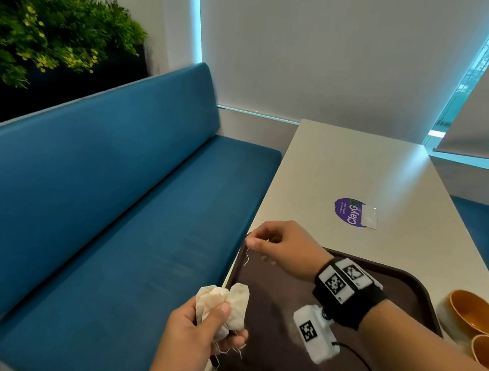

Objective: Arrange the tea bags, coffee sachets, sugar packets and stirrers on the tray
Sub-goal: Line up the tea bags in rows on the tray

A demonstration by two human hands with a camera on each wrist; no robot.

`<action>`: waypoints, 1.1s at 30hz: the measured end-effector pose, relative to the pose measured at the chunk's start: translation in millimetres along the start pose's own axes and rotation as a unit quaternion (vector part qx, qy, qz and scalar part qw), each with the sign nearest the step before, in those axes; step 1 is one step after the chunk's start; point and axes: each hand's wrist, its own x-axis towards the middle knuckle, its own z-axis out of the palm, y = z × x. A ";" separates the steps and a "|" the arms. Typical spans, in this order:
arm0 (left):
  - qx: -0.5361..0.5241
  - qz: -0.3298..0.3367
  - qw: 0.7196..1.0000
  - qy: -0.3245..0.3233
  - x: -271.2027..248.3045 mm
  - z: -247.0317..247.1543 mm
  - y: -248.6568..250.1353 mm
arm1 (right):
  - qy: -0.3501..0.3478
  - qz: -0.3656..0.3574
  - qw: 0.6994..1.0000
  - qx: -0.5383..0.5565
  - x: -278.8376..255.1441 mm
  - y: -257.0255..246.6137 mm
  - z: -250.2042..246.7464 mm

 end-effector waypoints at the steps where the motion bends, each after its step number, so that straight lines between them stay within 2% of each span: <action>1: -0.003 0.001 1.000 -0.005 -2.6 2.3 1.1 | -0.015 -0.008 1.000 0.009 -14.1 -4.3 3.3; 6: -0.017 -0.005 0.999 -0.044 -16.0 8.3 7.9 | -0.051 -0.012 0.997 0.053 -70.4 -11.1 17.5; 10: -0.024 -0.010 0.997 -0.066 -23.6 10.3 11.4 | -0.009 -0.026 0.995 0.094 -94.3 -10.9 24.7; 14: -0.026 -0.006 0.998 -0.057 -27.2 11.1 12.6 | 0.012 -0.007 0.993 0.117 -106.7 -10.4 28.2; 18: -0.034 -0.021 0.998 -0.040 -25.7 5.4 9.9 | 0.012 0.005 0.986 0.166 -112.2 -15.7 25.4; 23: -0.008 -0.001 0.997 -0.083 -24.9 2.4 8.7 | 0.038 0.037 0.980 0.193 -109.7 -21.6 26.9; 28: -0.020 0.000 0.999 -0.042 -19.4 1.6 3.9 | 0.032 0.056 0.976 0.209 -105.0 -21.4 27.9; 33: -0.014 -0.020 1.000 -0.017 -16.3 -3.4 2.4 | 0.074 0.067 0.975 0.196 -84.0 -9.9 25.4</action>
